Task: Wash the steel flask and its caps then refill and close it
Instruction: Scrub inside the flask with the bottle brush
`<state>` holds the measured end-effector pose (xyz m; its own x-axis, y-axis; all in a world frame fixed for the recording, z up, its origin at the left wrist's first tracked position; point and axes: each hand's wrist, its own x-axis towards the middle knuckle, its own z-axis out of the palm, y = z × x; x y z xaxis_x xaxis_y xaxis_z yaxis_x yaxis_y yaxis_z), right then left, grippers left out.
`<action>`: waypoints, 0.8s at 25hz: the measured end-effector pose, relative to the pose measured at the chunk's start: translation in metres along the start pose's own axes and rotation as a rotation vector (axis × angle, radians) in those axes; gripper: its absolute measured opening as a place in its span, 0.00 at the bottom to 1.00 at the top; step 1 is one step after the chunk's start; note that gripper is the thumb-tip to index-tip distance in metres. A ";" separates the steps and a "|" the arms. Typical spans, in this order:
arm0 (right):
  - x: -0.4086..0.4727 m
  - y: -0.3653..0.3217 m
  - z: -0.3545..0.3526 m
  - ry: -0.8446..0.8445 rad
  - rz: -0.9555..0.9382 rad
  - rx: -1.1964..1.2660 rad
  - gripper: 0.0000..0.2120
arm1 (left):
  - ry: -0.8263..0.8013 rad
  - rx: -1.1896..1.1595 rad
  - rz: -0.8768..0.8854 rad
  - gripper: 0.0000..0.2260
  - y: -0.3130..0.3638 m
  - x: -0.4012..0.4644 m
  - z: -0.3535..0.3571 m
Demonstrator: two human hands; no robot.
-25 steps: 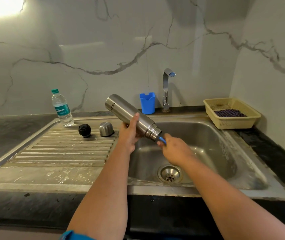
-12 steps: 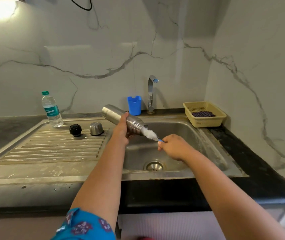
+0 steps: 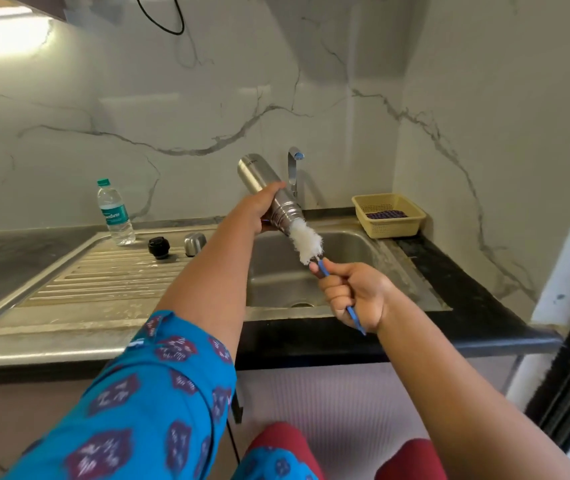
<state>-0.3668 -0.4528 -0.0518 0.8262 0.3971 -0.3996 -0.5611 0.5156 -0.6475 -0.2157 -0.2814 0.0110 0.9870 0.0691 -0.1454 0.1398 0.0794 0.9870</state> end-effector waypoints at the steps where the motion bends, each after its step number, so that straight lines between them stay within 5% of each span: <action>1: -0.002 0.002 0.000 0.085 -0.062 -0.167 0.14 | 0.015 0.041 0.009 0.28 0.003 -0.004 0.003; 4: -0.013 0.015 0.000 0.642 -0.408 -1.335 0.07 | 0.070 0.071 0.024 0.27 0.006 -0.009 0.007; 6: -0.021 0.026 -0.003 0.771 -0.566 -1.683 0.03 | 0.094 0.030 -0.008 0.23 0.006 -0.012 0.000; 8: -0.028 0.025 -0.009 0.566 -0.491 -1.386 0.09 | 0.098 0.036 -0.037 0.23 0.001 -0.012 -0.009; 11: -0.038 0.005 -0.025 0.155 -0.133 -0.493 0.13 | 0.113 0.049 -0.030 0.26 0.002 -0.013 -0.007; 14: -0.048 -0.002 -0.036 0.035 0.007 -0.074 0.12 | 0.114 0.004 0.007 0.26 0.007 -0.008 0.001; 15: -0.046 0.000 -0.035 0.097 -0.039 -0.187 0.13 | 0.125 0.022 0.032 0.28 0.008 -0.005 0.004; 18: -0.035 0.007 -0.028 0.585 -0.409 -1.312 0.12 | 0.181 0.047 0.099 0.30 0.012 0.004 0.008; 20: -0.033 0.002 -0.029 0.858 -0.620 -1.770 0.11 | 0.152 -0.044 0.075 0.28 0.021 0.007 0.009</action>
<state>-0.3935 -0.4873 -0.0585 0.9486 -0.1548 0.2760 -0.0454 -0.9297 -0.3655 -0.2051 -0.2882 0.0311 0.9707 0.2254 -0.0837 0.0595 0.1121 0.9919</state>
